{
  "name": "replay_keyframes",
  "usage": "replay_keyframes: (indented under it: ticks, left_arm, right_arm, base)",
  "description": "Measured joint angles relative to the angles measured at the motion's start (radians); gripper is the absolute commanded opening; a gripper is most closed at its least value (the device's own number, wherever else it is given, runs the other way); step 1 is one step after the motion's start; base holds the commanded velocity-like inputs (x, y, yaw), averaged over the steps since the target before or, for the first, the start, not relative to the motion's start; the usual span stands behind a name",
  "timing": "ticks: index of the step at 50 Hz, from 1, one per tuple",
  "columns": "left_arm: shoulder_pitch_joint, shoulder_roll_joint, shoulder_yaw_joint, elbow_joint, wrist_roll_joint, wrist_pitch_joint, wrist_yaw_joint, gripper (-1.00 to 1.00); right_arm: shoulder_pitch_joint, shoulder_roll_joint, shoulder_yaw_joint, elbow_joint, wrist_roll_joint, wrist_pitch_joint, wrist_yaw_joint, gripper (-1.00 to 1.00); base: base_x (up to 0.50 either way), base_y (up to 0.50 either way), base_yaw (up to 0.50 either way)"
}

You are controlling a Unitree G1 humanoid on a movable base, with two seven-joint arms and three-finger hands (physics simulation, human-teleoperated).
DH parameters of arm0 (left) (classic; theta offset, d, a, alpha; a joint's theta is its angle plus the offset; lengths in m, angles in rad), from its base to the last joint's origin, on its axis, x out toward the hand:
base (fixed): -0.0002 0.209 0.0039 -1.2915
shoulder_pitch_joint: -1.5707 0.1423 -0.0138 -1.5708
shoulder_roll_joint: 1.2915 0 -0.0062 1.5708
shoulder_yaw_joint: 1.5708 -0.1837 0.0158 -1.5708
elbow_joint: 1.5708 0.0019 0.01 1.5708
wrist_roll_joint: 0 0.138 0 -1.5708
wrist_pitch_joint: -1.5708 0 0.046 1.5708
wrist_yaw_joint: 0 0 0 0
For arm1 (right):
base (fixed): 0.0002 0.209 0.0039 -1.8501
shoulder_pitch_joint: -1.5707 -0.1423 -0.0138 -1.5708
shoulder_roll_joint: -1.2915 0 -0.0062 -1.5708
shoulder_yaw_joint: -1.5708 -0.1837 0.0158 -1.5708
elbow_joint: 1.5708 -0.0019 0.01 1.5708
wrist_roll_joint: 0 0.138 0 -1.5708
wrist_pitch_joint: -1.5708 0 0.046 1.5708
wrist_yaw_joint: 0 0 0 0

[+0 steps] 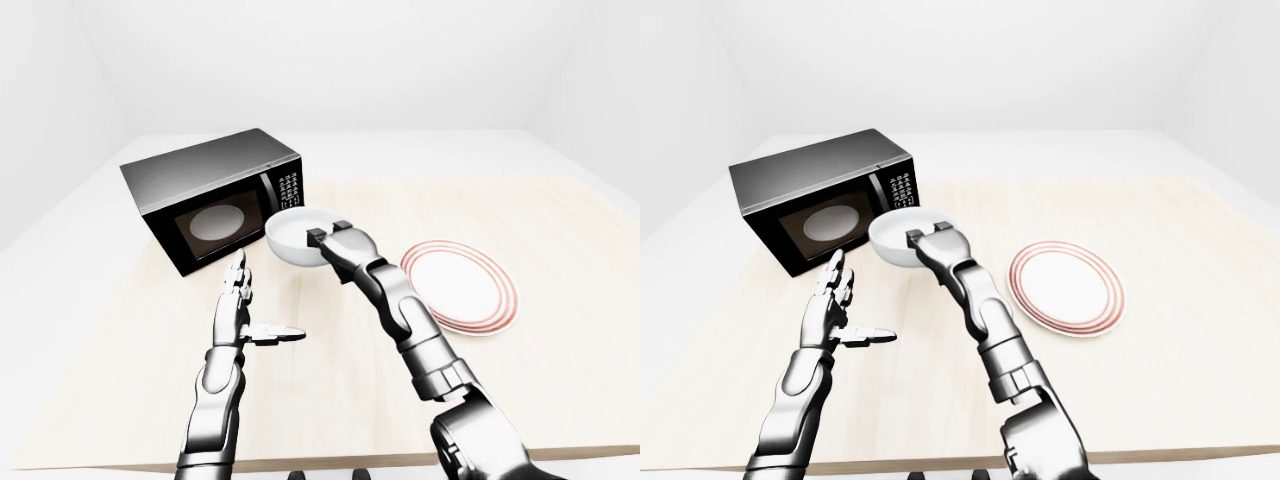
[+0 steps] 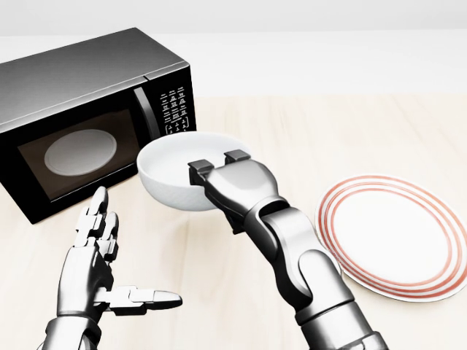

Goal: Pick up the white bowl and put it on the plate.

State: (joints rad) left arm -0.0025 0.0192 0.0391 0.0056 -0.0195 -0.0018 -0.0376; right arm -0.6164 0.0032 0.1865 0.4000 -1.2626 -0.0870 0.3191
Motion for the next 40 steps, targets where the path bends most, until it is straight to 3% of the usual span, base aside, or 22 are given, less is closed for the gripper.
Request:
replay_keyframes:
  ticks: [24,40]
  left_arm:
    - [0.0,0.0,0.0,0.0,0.0,0.0,0.0,1.0]
    - [0.0,0.0,0.0,0.0,0.0,0.0,0.0,1.0]
  right_arm:
    - [-0.079,-0.072,-0.033,0.122,-0.108,0.0,-0.197,-1.0]
    - [-0.112,-0.141,-0.07,0.178,-0.12,0.0,-0.241,-1.0]
  base:
    - [0.0,0.0,0.0]
    - [0.0,0.0,0.0]
